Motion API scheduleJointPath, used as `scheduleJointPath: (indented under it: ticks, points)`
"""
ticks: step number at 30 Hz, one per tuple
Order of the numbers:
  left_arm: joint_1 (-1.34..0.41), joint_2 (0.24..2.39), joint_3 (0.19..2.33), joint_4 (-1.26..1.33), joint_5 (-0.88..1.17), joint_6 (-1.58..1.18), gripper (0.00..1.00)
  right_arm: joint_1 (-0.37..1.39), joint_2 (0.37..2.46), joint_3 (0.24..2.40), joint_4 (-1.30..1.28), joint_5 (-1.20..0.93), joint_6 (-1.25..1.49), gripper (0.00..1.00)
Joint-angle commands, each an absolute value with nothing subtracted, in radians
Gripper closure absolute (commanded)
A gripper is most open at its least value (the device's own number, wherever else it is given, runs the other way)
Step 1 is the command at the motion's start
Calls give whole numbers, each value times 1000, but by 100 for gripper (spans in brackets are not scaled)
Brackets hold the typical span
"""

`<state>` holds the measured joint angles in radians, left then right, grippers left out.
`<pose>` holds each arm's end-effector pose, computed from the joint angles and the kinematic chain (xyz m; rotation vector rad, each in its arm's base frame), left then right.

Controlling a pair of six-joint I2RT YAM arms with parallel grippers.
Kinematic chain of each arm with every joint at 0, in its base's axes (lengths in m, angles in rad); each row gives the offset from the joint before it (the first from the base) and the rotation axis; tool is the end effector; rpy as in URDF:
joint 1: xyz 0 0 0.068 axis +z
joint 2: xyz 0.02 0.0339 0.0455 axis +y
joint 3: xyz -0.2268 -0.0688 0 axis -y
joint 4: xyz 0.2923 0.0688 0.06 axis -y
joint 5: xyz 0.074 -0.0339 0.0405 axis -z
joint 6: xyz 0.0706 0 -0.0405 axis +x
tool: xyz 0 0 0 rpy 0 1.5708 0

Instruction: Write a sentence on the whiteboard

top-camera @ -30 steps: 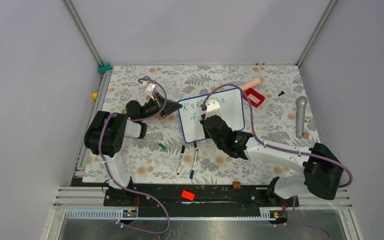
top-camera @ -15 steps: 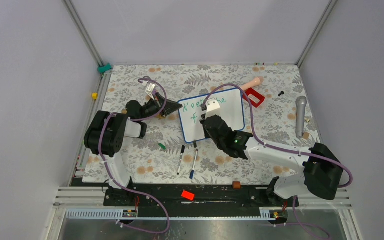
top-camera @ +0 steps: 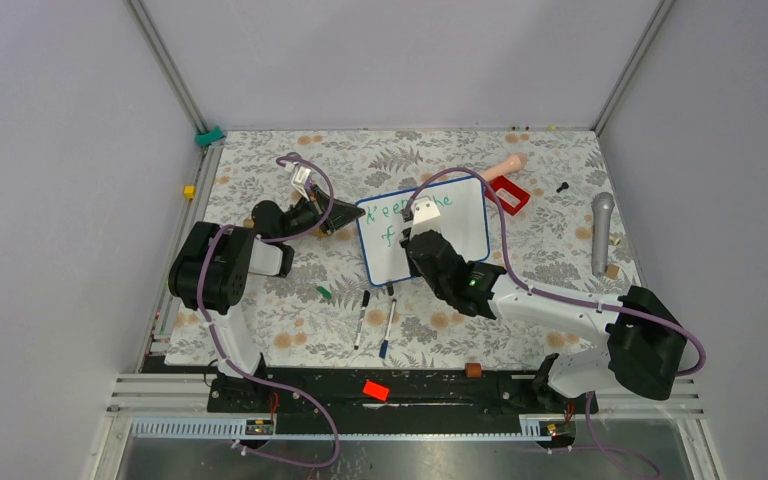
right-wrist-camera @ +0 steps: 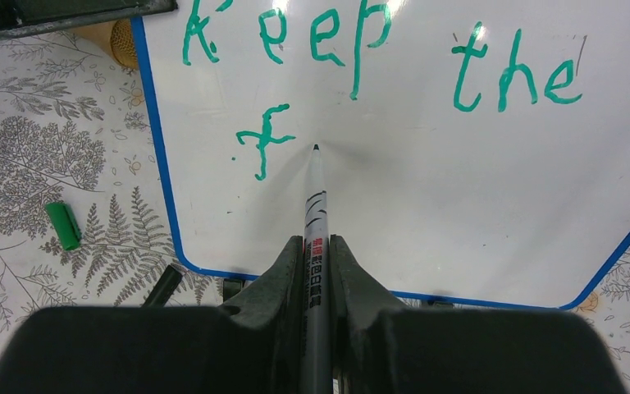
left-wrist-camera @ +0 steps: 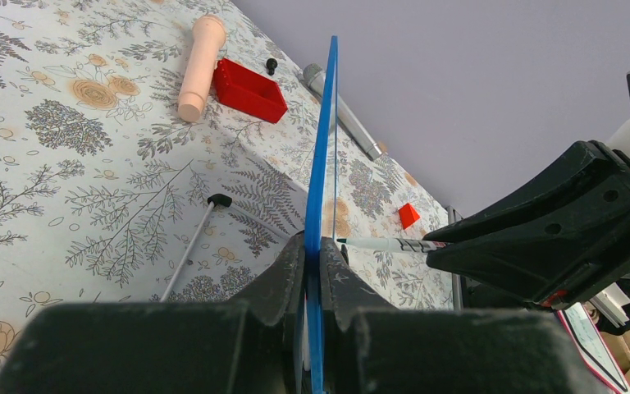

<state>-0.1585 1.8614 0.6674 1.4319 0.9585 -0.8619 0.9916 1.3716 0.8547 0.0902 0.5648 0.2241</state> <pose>0.3460 -0.1138 0.1081 0.3708 1.5683 -1.4446 0.2399 0.2978 0.1882 -0.3828 1.8975 0.2465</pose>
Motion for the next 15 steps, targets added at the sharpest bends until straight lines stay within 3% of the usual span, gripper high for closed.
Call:
scheduleJointPath:
  ticks: [1,7,15]
  points:
    - [-172,1867,688,1477,1005,-818,100,986,1365,908,91,609,218,100]
    - [-172,1865,689,1477,1005,-818,100,982,1330,887,89,683,248,100]
    - [-172,1865,687,1477,1005,-818,100,982,1330,869,135,550,209,100]
